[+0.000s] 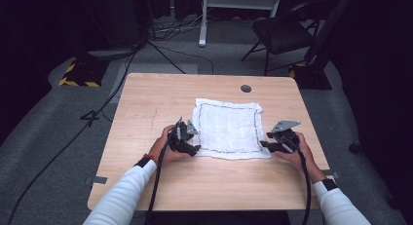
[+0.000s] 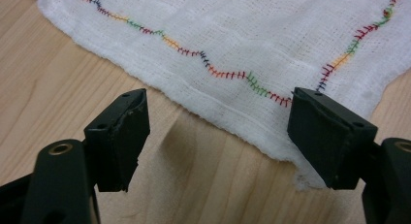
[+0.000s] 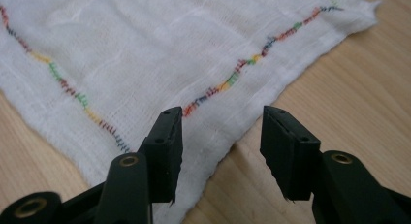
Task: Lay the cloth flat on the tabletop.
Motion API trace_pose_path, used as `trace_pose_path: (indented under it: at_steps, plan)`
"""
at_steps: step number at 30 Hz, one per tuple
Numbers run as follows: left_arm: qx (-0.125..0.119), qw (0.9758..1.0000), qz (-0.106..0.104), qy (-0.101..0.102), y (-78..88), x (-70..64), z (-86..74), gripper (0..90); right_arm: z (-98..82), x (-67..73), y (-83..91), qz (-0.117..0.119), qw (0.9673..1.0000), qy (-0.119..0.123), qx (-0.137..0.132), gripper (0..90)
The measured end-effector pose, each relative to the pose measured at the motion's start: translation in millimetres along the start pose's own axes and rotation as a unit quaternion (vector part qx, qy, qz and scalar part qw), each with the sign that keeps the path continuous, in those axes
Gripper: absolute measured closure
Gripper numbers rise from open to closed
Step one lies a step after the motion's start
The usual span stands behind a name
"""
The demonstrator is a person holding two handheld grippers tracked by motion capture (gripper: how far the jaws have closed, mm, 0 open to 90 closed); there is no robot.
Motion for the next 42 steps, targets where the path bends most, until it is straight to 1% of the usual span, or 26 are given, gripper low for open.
trace_pose_path:
  at_steps: [2,3,7,8,9,11,12,13,16,18,20,23,24,25,27,28,30,32,33,34,35,37,38,39,40,42]
  plan:
    - [0.0,1.0,0.001,0.002,0.6,-0.7,-0.4,24.9,-2.4,0.1,-0.4,-0.001,1.0,0.0,0.003,51.2]
    - [0.001,1.0,0.005,-0.007,1.7,-1.9,-1.2,24.9,-6.3,0.2,-1.3,-0.005,0.9999,0.003,0.011,51.4]
    - [0.001,0.9999,0.009,-0.006,3.1,-4.1,-2.6,24.8,-10.1,2.7,0.3,-0.002,1.0,0.002,0.007,56.7]
    - [0.001,1.0,0.009,-0.001,3.7,-5.0,-3.3,24.8,-10.1,2.7,0.3,-0.002,1.0,0.002,0.007,56.7]
    - [0.0,1.0,0.009,0.0,4.5,-6.1,-4.1,24.9,-12.7,4.5,1.9,0.0,1.0,-0.006,0.003,58.1]
    - [-0.001,1.0,0.007,0.0,6.4,-8.4,-6.1,25.0,-14.0,5.5,2.8,0.0,1.0,-0.006,0.003,58.3]
    - [-0.003,1.0,0.001,0.005,6.9,-9.5,-7.1,25.0,-17.1,7.8,5.6,-0.002,1.0,0.0,0.003,58.4]
    - [-0.006,0.9998,-0.015,0.013,9.0,-12.9,-9.9,25.0,-18.6,9.1,6.9,-0.004,1.0,0.002,0.003,58.5]
    - [-0.011,0.9996,-0.023,0.015,11.3,-16.3,-12.9,25.0,-21.9,12.3,9.5,-0.006,1.0,0.007,0.001,59.4]
    - [-0.013,0.9995,-0.025,0.018,13.4,-19.7,-14.8,25.0,-26.8,16.8,13.6,-0.002,1.0,0.005,0.002,59.3]
    - [-0.013,0.9995,-0.026,0.012,15.5,-23.4,-15.8,25.0,-29.4,18.1,15.7,-0.002,1.0,0.004,0.002,57.9]
    - [-0.011,0.9993,-0.033,0.016,18.5,-28.8,-17.5,24.9,-31.5,18.7,17.6,0.0,1.0,-0.003,0.006,57.6]
    - [-0.012,0.9994,-0.03,0.011,19.8,-30.4,-18.4,24.9,-33.6,19.6,19.4,0.0,1.0,-0.002,0.007,57.4]
    - [-0.014,0.9994,-0.028,0.012,20.9,-32.5,-19.3,24.9,-33.6,19.6,19.4,0.0,1.0,-0.002,0.007,57.4]
    - [-0.016,0.9994,-0.031,0.008,24.0,-37.1,-20.8,24.7,-36.2,22.7,21.7,0.005,0.9999,0.0,0.01,57.4]
    - [-0.014,0.9994,-0.033,0.001,26.2,-39.3,-21.8,24.7,-36.2,22.7,21.7,0.005,0.9999,0.0,0.01,57.4]
    - [-0.014,0.9994,-0.03,-0.009,30.8,-42.5,-23.6,22.5,-37.8,24.7,23.6,-0.002,0.9999,0.007,0.014,53.3]
    - [-0.023,0.999,-0.038,-0.001,36.2,-44.3,-25.8,21.4,-37.6,24.4,23.7,-0.006,0.9998,0.009,0.015,50.7]
    - [-0.026,0.9989,-0.04,-0.001,39.0,-44.3,-27.7,20.7,-37.3,24.0,24.1,-0.009,0.9997,0.012,0.019,48.7]
    - [-0.028,0.999,-0.036,0.0,41.8,-43.5,-30.0,20.5,-35.5,24.6,25.1,-0.003,0.9996,0.023,0.019,44.7]
    - [-0.03,0.999,-0.032,0.0,44.5,-42.2,-32.4,20.5,-35.5,24.6,25.1,-0.003,0.9996,0.023,0.019,44.7]
    - [-0.032,0.9991,-0.028,0.007,50.2,-38.8,-38.1,20.0,-31.2,27.3,26.8,0.009,0.9997,0.022,0.003,44.5]
    - [-0.034,0.999,-0.025,0.011,53.0,-36.5,-40.7,19.7,-28.5,28.8,27.3,0.009,0.9997,0.023,-0.003,43.9]
    - [-0.036,0.999,-0.021,0.018,56.7,-32.8,-44.7,19.5,-25.4,31.8,27.7,0.014,0.9995,0.025,-0.009,43.4]
    - [-0.036,0.999,-0.016,0.02,57.6,-30.7,-46.6,19.3,-20.5,38.9,28.3,0.026,0.9992,0.026,-0.018,42.7]
    - [-0.029,0.9993,-0.005,0.023,57.6,-24.0,-52.0,18.7,-15.9,46.9,27.9,0.034,0.9986,0.033,-0.024,42.0]
Point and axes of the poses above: each handheld gripper's, and its own axes: y roughly backward along the jaws, z roughly out of its top, x roughly to its left, the point moved 8 cm from there along -y, roughly forward along the jaws, and after that the axes turned 14 degrees about -y, right-handed, at the moved point
